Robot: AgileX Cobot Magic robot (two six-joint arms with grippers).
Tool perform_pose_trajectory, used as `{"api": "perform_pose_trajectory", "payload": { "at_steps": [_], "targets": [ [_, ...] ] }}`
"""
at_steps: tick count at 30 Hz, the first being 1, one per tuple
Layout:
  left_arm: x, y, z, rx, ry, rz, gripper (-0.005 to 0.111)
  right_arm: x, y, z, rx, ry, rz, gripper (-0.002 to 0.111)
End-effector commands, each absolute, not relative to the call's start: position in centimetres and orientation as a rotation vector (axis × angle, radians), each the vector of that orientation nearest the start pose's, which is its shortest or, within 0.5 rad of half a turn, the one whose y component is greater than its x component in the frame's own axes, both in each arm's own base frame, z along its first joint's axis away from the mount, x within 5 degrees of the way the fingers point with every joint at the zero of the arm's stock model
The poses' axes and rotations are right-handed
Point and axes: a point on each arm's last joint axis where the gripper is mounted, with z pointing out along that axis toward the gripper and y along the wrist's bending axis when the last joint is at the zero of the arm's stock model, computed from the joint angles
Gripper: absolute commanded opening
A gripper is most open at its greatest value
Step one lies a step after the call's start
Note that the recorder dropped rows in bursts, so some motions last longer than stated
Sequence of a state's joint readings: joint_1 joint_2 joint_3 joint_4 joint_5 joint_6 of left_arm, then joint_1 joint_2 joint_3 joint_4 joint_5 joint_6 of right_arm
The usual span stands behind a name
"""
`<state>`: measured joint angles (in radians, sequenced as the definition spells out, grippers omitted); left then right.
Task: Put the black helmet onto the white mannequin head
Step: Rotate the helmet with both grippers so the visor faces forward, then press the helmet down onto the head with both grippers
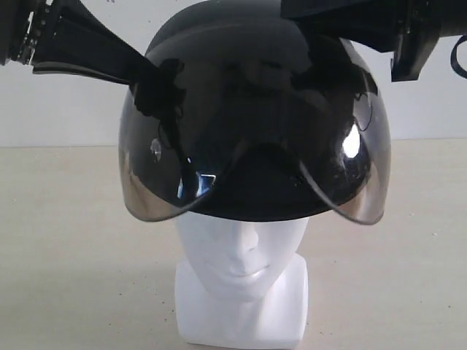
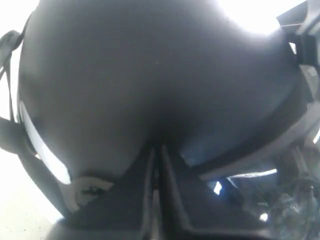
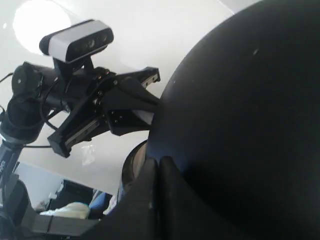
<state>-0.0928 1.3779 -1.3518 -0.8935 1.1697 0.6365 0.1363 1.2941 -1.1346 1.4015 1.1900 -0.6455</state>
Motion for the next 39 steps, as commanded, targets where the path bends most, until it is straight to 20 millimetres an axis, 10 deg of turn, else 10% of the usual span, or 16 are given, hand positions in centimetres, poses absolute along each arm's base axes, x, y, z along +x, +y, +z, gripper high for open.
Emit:
{"api": "perform_pose_trajectory", "payload": {
  "at_steps": [1,39],
  "targets": [
    [26.2,-9.5,37.9,0.717,2.288,-0.979,0.004,23.0,11.4,37.7,-0.495,2.159,1.428,0.0],
    [25.0,-9.1,32.4,0.711,2.471,-1.007,0.004,22.1,11.1,33.3,-0.495,2.313,1.419,0.0]
  ]
}}
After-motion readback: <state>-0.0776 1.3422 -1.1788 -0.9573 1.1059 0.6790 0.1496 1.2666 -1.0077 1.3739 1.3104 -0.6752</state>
